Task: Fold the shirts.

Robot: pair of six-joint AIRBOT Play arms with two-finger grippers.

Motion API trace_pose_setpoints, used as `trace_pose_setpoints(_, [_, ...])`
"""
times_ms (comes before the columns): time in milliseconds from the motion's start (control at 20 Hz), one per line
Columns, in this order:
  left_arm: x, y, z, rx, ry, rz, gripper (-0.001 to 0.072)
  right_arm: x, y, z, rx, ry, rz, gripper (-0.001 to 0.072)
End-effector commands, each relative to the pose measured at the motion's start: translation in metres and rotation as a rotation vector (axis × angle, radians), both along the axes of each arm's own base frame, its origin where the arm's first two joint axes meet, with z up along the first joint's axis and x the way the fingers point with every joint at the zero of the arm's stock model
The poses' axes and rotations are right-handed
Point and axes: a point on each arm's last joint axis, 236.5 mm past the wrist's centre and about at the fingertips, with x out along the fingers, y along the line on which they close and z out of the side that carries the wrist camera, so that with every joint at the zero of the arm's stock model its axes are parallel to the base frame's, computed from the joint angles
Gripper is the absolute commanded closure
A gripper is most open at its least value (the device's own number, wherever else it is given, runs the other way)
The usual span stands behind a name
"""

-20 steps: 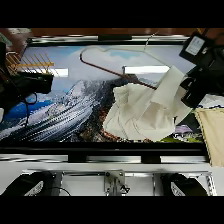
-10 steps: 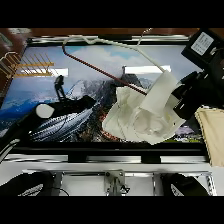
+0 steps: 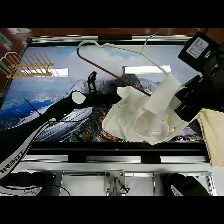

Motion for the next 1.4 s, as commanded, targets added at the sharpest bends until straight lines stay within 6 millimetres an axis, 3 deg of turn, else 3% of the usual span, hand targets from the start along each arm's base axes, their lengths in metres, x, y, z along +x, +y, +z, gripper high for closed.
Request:
trace_pose_setpoints(0, [-0.026,-0.016,0.012,0.028,-0.058,-0.189,0.0166,0.004,-0.014,0.0,-0.024,-0.008,-0.068,0.0605])
trace_pose_setpoints(100, [-0.047,-0.017,0.024,0.046,-0.111,-0.311,0.0166,0.004,-0.015,0.0,-0.013,-0.005,-0.081,0.0604])
trace_pose_setpoints(200, [-0.053,-0.011,0.04,0.064,-0.2,-0.373,0.0167,0.006,-0.018,0.0,-0.022,-0.009,-0.096,0.0604])
trace_pose_setpoints(300, [-0.041,0.007,0.053,0.083,-0.277,-0.347,0.0168,0.01,-0.026,0.0,-0.029,-0.012,-0.138,0.0605])
trace_pose_setpoints(450, [-0.033,0.023,0.042,0.048,-0.209,-0.289,0.0167,0.015,-0.031,-0.005,-0.041,-0.001,-0.17,0.0604])
trace_pose_setpoints(600, [-0.068,-0.003,0.037,-0.068,-0.169,-0.398,0.0165,0.023,-0.03,-0.015,-0.065,0.029,-0.176,0.0604])
trace_pose_setpoints(750, [-0.103,-0.038,0.027,-0.047,-0.304,-0.556,0.0163,0.03,-0.027,-0.025,-0.072,0.059,-0.181,0.0604])
trace_pose_setpoints(850, [-0.113,-0.055,0.024,-0.011,-0.387,-0.589,0.0163,0.029,-0.029,-0.026,-0.078,0.062,-0.184,0.0604])
trace_pose_setpoints(1000, [-0.11,-0.06,0.025,0.014,-0.44,-0.579,0.0145,0.023,-0.032,-0.03,-0.094,0.092,-0.19,0.0604])
trace_pose_setpoints(1100, [-0.108,-0.061,0.029,0.017,-0.464,-0.582,0.0084,0.023,-0.032,-0.03,-0.094,0.092,-0.19,0.0604])
trace_pose_setpoints(1350, [-0.056,-0.049,0.049,0.068,-0.557,-0.418,0.0087,0.021,-0.035,-0.032,-0.103,0.102,-0.197,0.0604])
